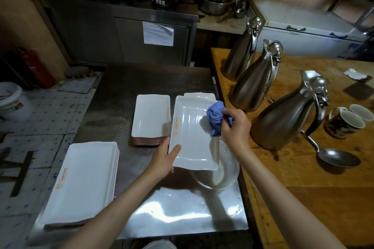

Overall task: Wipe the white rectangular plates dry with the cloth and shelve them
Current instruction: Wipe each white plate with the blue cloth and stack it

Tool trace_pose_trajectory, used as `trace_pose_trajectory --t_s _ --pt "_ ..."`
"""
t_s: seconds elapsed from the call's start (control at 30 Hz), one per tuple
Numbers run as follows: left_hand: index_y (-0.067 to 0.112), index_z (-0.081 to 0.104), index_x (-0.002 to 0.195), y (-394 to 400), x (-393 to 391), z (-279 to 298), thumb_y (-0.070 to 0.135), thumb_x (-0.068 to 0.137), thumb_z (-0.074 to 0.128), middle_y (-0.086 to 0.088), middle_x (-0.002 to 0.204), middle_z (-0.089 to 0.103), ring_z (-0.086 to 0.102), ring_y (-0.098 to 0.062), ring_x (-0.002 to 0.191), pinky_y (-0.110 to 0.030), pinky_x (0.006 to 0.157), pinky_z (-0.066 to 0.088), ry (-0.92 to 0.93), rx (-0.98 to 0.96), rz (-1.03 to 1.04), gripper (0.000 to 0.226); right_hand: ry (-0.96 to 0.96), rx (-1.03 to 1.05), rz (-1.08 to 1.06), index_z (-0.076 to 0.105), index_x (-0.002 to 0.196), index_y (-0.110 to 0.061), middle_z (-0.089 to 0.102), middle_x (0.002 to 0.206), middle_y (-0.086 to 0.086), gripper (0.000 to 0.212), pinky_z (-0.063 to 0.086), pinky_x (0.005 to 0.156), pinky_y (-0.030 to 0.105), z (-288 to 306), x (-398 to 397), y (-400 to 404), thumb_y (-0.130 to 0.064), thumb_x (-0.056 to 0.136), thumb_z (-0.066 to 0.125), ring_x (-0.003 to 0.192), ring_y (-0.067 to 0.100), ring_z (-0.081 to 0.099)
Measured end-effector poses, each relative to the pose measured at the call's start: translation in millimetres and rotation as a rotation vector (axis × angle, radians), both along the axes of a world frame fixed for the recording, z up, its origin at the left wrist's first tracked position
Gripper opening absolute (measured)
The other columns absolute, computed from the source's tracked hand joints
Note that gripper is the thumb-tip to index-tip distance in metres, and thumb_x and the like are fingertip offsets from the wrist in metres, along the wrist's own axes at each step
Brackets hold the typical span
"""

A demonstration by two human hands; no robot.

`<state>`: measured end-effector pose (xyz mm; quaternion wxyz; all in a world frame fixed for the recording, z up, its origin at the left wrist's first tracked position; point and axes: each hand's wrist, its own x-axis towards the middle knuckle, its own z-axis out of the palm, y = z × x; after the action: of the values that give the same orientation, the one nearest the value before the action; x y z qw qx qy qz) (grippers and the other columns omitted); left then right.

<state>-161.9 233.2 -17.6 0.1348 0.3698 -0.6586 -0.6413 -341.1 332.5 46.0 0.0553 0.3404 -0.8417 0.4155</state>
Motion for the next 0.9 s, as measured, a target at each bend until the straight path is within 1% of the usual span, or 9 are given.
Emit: trace_pose_trajectory --t_s 0.27,0.37,0.43,0.5,0.57,0.6,0.73,0.83,0.9 --pt "0.029 0.046 0.127 -10.6 3.7 -4.4 0.024 0.099 0.047 -0.003 0.119 0.062 0.057 -0.015 0.072 -0.021 0.04 0.041 0.012 0.009 0.064 0.029 -0.069 0.014 -0.054 0.068 0.101 -0.004 0.061 0.102 0.008 0.022 0.042 0.078 0.019 -4.1 7.6 15.5 0.007 0.084 0.059 0.091 0.011 0.052" --pt "0.027 0.046 0.13 -14.4 7.4 -3.1 0.024 0.098 0.047 0.002 0.119 0.061 0.06 -0.018 0.078 -0.021 0.04 0.041 0.01 -0.018 0.076 0.032 -0.124 0.014 -0.038 0.067 0.101 -0.007 0.057 0.102 0.0 0.023 0.041 0.076 0.014 -7.2 16.3 16.0 0.005 0.085 0.059 0.092 0.009 0.052" --pt "0.031 0.047 0.126 -17.7 11.9 -3.9 0.024 0.098 0.047 0.005 0.118 0.061 0.062 -0.019 0.084 -0.026 0.042 0.047 0.017 -0.025 0.092 0.028 -0.135 0.004 -0.013 0.068 0.099 -0.008 0.058 0.099 0.0 0.022 0.044 0.075 0.013 -11.4 22.2 14.0 0.006 0.083 0.059 0.09 0.009 0.053" --pt "0.035 0.045 0.122 -22.2 19.4 -6.8 0.025 0.098 0.048 0.006 0.122 0.06 0.063 -0.016 0.094 -0.041 0.06 0.059 0.025 -0.017 0.106 0.027 -0.149 -0.01 0.009 0.068 0.097 -0.008 0.058 0.096 -0.001 0.022 0.05 0.079 0.021 -16.4 28.5 9.8 0.006 0.083 0.059 0.088 0.01 0.055" --pt "0.037 0.045 0.123 -26.7 29.0 -7.4 0.025 0.098 0.049 0.005 0.127 0.058 0.062 -0.012 0.101 -0.048 0.079 0.058 0.012 -0.007 0.12 0.028 -0.188 -0.014 0.015 0.067 0.097 -0.008 0.057 0.095 -0.003 0.021 0.052 0.08 0.025 -18.7 36.0 4.4 0.006 0.084 0.059 0.088 0.009 0.056" --pt "0.035 0.044 0.125 -28.4 34.5 -6.7 0.025 0.098 0.049 0.004 0.128 0.058 0.061 -0.012 0.102 -0.044 0.079 0.058 0.002 -0.011 0.126 0.029 -0.197 -0.012 0.019 0.067 0.097 -0.008 0.057 0.094 -0.004 0.021 0.051 0.08 0.024 -18.8 40.2 1.3 0.006 0.084 0.059 0.088 0.009 0.056" --pt "0.023 0.04 0.139 -35.1 60.7 -0.7 0.025 0.099 0.045 0.004 0.127 0.056 0.058 -0.019 0.109 -0.021 0.06 0.05 -0.05 -0.057 0.166 0.04 -0.229 -0.028 0.056 0.067 0.096 -0.007 0.058 0.095 -0.001 0.019 0.049 0.078 0.022 -20.5 57.1 -13.6 0.006 0.084 0.059 0.089 0.012 0.057" --pt "0.025 0.042 0.137 -42.6 85.7 -1.5 0.028 0.099 0.045 0.006 0.123 0.057 0.059 -0.018 0.102 -0.02 0.055 0.048 -0.095 -0.103 0.202 0.038 -0.266 -0.004 0.09 0.067 0.095 -0.008 0.06 0.095 0.001 0.017 0.047 0.078 0.018 -25.6 70.6 -29.1 0.004 0.085 0.061 0.088 0.012 0.057" --pt "0.028 0.044 0.136 -46.6 103.5 -3.1 0.03 0.099 0.046 0.007 0.123 0.059 0.059 -0.015 0.105 -0.023 0.063 0.052 -0.097 -0.104 0.228 0.037 -0.279 0.015 0.121 0.067 0.097 -0.008 0.06 0.095 0.0 0.018 0.044 0.075 0.013 -28.0 81.2 -40.3 0.003 0.084 0.061 0.087 0.012 0.057"
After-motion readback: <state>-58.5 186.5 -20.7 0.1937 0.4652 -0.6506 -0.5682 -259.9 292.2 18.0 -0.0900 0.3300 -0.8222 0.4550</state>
